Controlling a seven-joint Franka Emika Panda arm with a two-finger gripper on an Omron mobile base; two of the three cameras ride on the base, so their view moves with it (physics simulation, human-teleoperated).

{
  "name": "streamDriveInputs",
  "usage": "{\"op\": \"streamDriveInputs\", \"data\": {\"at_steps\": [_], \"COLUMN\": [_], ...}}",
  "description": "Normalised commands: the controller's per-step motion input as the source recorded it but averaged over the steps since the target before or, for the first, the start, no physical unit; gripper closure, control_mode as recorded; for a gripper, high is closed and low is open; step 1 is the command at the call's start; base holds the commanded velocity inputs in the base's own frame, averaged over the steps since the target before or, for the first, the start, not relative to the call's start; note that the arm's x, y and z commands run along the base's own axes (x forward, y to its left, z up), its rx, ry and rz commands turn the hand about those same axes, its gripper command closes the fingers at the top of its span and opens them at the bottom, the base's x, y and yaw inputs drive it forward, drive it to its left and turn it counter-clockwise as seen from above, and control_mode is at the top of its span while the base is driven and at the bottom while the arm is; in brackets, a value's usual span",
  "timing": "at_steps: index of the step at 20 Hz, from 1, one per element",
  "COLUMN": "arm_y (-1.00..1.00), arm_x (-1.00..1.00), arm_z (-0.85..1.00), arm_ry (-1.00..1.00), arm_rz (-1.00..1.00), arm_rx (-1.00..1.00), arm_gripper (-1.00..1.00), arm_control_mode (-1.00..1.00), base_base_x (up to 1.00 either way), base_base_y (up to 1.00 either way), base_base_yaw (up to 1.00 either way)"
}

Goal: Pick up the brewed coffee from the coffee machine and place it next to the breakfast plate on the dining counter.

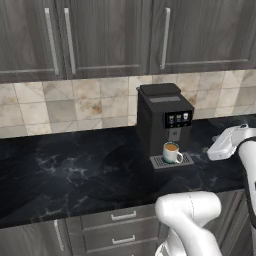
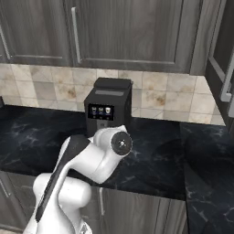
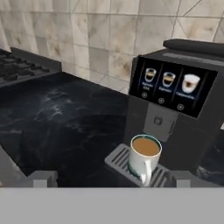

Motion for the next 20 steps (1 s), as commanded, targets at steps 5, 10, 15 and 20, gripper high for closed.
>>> {"op": "streamDriveInputs", "data": {"at_steps": [5,10,15,20], "arm_y": [-0.09,0.24,0.02,0.0], "arm_x": [0.5,0.56,0.38,0.25], "arm_z": [-0.58,-0.51,-0.48,-0.32], "arm_ry": [-0.06,0.0,0.0,0.0], "arm_rz": [0.43,0.09,0.0,0.0], "arm_rx": [0.0,0.04,0.02,0.04], "arm_gripper": [-1.0,-1.0,-1.0,-1.0], "arm_control_mode": [-1.0,-1.0,-1.0,-1.0], "base_base_x": [0.0,0.0,0.0,0.0], "base_base_y": [0.0,0.0,0.0,0.0], "base_base_yaw": [0.0,0.0,0.0,0.0]}}
